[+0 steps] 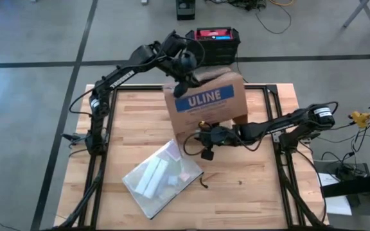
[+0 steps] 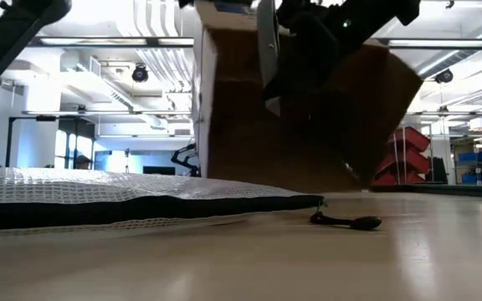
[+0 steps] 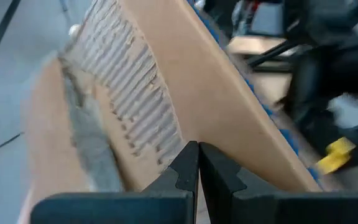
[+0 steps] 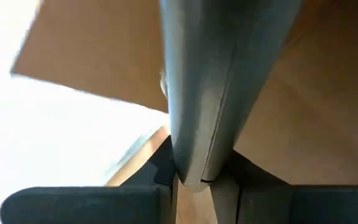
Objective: Unpack boxes
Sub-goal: Break down cardboard box until it is fully flat
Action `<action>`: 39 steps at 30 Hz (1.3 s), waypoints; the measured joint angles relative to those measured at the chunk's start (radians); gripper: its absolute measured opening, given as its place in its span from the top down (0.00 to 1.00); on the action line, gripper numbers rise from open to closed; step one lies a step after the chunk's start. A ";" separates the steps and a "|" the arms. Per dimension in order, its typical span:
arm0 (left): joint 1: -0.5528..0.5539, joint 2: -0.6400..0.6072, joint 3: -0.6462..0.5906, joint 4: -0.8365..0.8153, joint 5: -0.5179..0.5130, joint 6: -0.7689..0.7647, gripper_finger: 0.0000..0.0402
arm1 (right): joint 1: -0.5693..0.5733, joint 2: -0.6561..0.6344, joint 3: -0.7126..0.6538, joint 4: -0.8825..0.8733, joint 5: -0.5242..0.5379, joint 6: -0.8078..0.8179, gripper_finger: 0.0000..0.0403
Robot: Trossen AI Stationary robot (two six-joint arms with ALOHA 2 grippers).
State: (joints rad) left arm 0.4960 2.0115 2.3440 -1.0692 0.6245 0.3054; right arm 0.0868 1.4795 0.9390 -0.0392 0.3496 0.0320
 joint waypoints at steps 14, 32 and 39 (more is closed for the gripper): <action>-0.158 -0.013 -0.009 -0.125 0.004 0.025 1.00 | 0.147 0.163 -0.013 0.115 0.096 0.221 0.90; -0.357 -0.009 -0.206 -0.077 -0.093 -0.037 1.00 | 0.422 0.098 -0.013 0.015 -0.298 0.752 0.90; -0.422 -0.017 -0.288 -0.073 -0.154 -0.113 1.00 | 0.543 0.100 -0.011 0.000 -0.353 0.947 0.90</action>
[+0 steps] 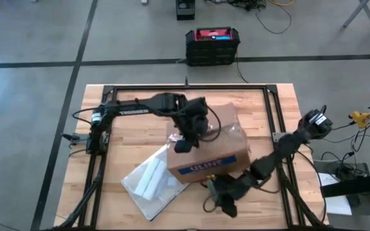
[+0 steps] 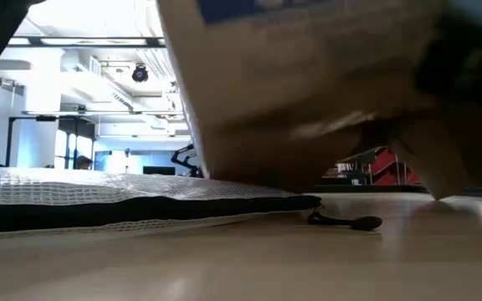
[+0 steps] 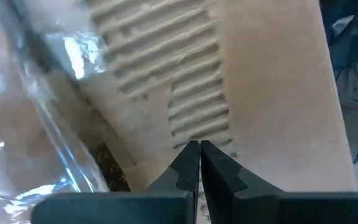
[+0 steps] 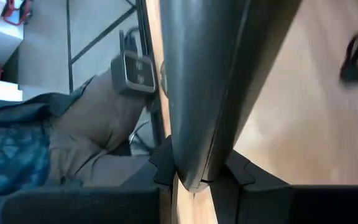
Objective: Unpack boxes
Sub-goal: Break down cardboard box until it is fully flat
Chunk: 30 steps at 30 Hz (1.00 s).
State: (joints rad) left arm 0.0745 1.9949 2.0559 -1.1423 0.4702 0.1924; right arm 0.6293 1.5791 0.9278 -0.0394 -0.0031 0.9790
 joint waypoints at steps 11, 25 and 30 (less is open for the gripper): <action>-0.126 -0.002 -0.088 0.057 -0.006 -0.076 1.00 | 0.192 -0.011 0.026 -0.048 -0.052 0.255 0.90; -0.209 -0.138 -0.001 0.068 -0.094 -0.124 1.00 | 0.114 -0.200 0.264 -0.416 0.281 -0.213 0.90; -0.198 -0.198 -0.087 0.051 -0.299 -0.125 1.00 | 0.061 -0.225 0.244 -0.471 0.233 -0.213 0.90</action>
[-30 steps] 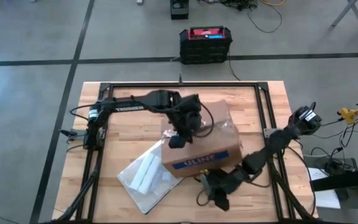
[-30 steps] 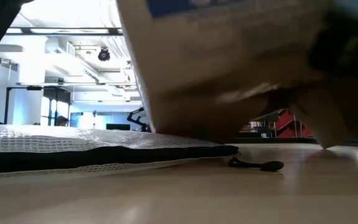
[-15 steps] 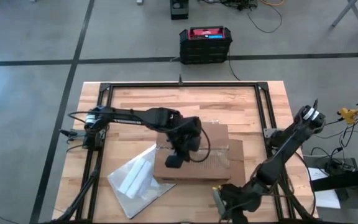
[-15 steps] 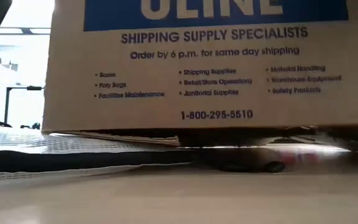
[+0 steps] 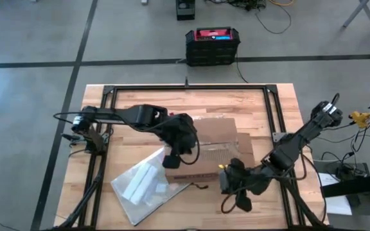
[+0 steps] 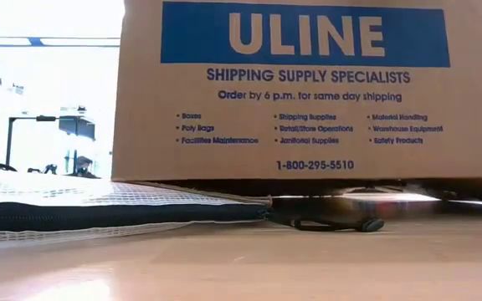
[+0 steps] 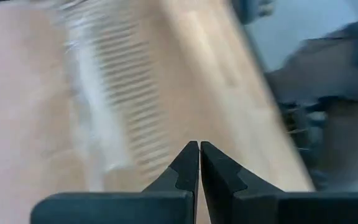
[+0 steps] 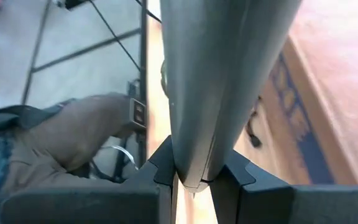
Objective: Unpack boxes
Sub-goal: Break down cardboard box until it is fully flat
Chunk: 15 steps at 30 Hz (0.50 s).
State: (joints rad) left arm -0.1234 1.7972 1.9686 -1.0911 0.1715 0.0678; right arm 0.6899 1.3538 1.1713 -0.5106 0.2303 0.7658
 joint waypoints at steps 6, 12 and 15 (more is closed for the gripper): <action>0.011 -0.032 -0.198 0.036 -0.036 -0.027 1.00 | -0.081 -0.040 0.021 -0.204 -0.010 -0.004 0.90; 0.014 -0.109 -0.347 0.061 -0.145 -0.063 1.00 | -0.254 -0.051 0.141 -0.458 -0.087 -0.126 0.90; 0.013 -0.140 -0.421 0.151 -0.147 -0.070 1.00 | -0.363 -0.016 0.191 -0.497 -0.118 -0.269 0.90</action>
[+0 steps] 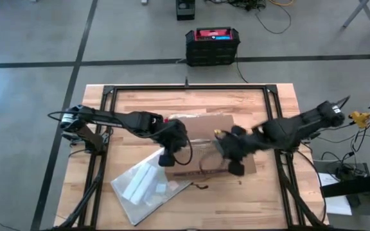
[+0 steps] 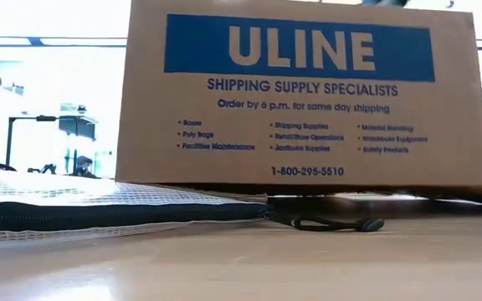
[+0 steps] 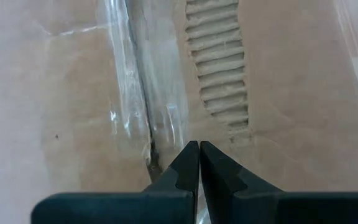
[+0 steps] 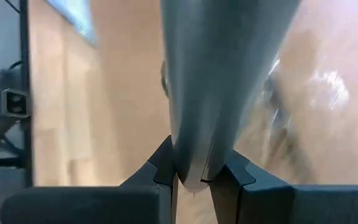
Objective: Unpack boxes
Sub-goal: Break down cardboard box until it is fully flat
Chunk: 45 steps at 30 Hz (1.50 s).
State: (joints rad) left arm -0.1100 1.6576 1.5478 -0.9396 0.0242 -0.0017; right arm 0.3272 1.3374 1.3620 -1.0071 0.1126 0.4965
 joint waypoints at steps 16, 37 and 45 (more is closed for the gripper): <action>0.000 -0.118 -0.024 0.103 -0.042 0.035 1.00 | -0.271 0.157 0.102 -0.062 -0.096 -0.354 0.90; 0.021 -0.219 -0.288 0.183 -0.110 0.035 1.00 | -0.201 0.083 0.048 0.352 0.010 -0.533 0.90; 0.021 -0.230 -0.324 0.195 -0.090 0.015 1.00 | -0.237 0.111 -0.116 0.849 -0.167 -0.621 0.90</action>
State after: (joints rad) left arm -0.0887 1.4273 1.2236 -0.7448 -0.0654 0.0136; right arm 0.0907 1.4482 1.2463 -0.1583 -0.0541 -0.1246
